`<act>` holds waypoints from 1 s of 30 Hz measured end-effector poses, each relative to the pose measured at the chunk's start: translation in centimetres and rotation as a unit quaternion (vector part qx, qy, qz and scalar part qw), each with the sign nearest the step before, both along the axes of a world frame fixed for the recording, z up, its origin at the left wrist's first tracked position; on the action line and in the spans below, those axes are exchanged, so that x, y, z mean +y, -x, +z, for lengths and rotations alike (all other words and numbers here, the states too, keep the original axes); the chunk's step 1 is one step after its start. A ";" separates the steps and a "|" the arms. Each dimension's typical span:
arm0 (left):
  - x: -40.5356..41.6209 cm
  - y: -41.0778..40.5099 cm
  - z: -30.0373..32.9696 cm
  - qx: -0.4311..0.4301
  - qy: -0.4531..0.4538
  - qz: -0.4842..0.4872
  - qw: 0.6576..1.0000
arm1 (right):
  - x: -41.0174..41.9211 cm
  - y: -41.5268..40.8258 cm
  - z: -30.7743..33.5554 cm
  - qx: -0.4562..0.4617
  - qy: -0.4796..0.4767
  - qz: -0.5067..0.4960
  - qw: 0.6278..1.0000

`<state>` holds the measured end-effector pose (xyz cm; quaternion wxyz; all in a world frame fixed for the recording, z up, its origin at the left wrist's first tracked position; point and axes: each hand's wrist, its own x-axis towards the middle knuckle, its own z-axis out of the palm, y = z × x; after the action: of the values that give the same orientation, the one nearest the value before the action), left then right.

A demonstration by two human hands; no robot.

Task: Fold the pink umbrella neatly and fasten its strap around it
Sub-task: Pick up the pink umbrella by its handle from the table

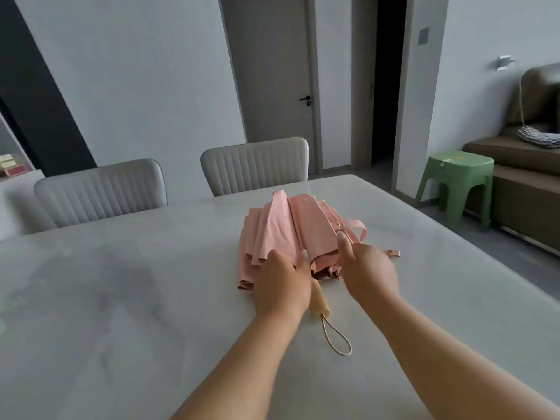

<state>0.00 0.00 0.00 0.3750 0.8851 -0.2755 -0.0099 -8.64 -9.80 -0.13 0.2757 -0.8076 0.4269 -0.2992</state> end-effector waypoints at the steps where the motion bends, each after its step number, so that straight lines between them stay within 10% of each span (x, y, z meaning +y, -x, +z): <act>1: -0.1 -0.2 -0.4 0.043 -0.010 -0.010 0.999 | 0.2 -0.1 -0.2 0.000 -0.033 0.001 0.999; 12: -0.6 -0.4 -1.6 0.400 0.163 -0.070 0.899 | 1.1 -1.9 -1.0 -0.117 -0.398 0.062 0.908; 30: 1.2 -0.4 -2.7 0.353 0.336 -0.176 0.855 | 0.0 -6.2 2.0 -0.153 -0.536 0.103 0.824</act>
<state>0.43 1.23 -2.75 0.7135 0.5792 -0.2620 -0.2945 -2.39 -9.80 1.87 0.7562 -0.5154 0.3869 -0.1130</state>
